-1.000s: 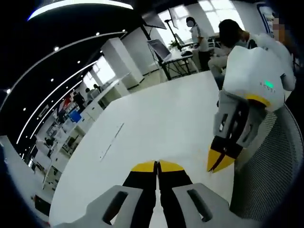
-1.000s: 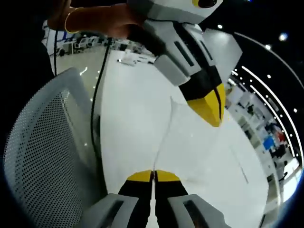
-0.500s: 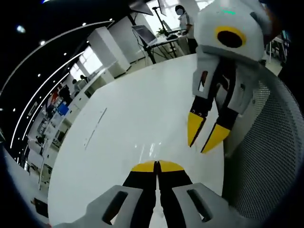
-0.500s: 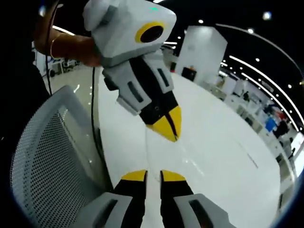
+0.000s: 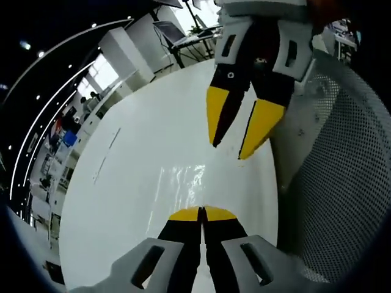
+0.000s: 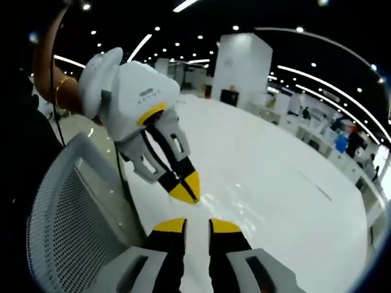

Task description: Open the resealable bag by pulling the two sides of the seal apart until the entire bag opening is separated and visibly accessible.

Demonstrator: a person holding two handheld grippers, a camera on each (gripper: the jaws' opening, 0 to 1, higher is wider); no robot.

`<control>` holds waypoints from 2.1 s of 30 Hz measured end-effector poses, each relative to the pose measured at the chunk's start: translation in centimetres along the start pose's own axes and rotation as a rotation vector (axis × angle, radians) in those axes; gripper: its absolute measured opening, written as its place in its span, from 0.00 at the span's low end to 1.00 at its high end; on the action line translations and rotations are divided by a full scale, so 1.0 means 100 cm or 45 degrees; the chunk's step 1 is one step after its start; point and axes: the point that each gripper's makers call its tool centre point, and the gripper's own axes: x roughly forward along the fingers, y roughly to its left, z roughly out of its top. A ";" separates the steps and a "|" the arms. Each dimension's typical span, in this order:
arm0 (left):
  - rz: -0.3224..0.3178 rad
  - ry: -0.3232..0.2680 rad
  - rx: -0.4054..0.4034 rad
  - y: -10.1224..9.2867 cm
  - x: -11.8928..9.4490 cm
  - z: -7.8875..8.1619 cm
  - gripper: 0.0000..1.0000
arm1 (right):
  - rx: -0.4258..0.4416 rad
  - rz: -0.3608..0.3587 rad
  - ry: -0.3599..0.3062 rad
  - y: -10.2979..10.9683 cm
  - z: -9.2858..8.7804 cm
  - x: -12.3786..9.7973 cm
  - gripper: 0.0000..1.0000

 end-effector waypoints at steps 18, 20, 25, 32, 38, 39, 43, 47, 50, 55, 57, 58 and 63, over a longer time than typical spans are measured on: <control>0.144 0.001 -0.138 0.047 0.015 -0.025 0.00 | 0.213 -0.129 0.042 -0.014 -0.026 -0.031 0.30; 0.146 0.008 -0.122 0.054 0.020 -0.026 0.00 | 0.221 -0.135 0.045 -0.014 -0.028 -0.031 0.30; 0.169 0.034 -0.107 0.071 0.030 -0.028 0.00 | 0.235 -0.149 0.059 -0.015 -0.032 -0.033 0.30; 0.222 0.076 -0.067 0.098 0.044 -0.032 0.00 | 0.290 -0.195 0.062 -0.025 -0.037 -0.038 0.30; 0.208 0.126 -0.008 0.109 0.062 -0.035 0.00 | 0.293 -0.241 0.083 -0.032 -0.042 -0.042 0.30; 0.207 0.126 -0.008 0.110 0.063 -0.035 0.00 | 0.299 -0.242 0.083 -0.032 -0.043 -0.043 0.31; 0.196 0.133 -0.009 0.116 0.072 -0.035 0.00 | 0.347 -0.246 0.074 -0.033 -0.046 -0.044 0.33; 0.188 0.117 -0.051 0.120 0.076 -0.035 0.03 | 0.388 -0.262 0.060 -0.035 -0.047 -0.045 0.39; 0.190 0.102 -0.076 0.122 0.076 -0.033 0.06 | 0.416 -0.263 0.058 -0.035 -0.049 -0.046 0.41; 0.191 0.058 -0.149 0.124 0.077 -0.029 0.07 | 0.419 -0.269 0.059 -0.037 -0.048 -0.046 0.42; 0.183 0.049 -0.160 0.123 0.077 -0.028 0.09 | 0.422 -0.273 0.060 -0.037 -0.048 -0.045 0.42; 0.180 0.045 -0.162 0.122 0.077 -0.027 0.10 | 0.423 -0.274 0.063 -0.038 -0.049 -0.045 0.42; 0.136 0.019 -0.268 0.107 0.067 -0.027 0.14 | 0.426 -0.269 0.062 -0.037 -0.049 -0.044 0.42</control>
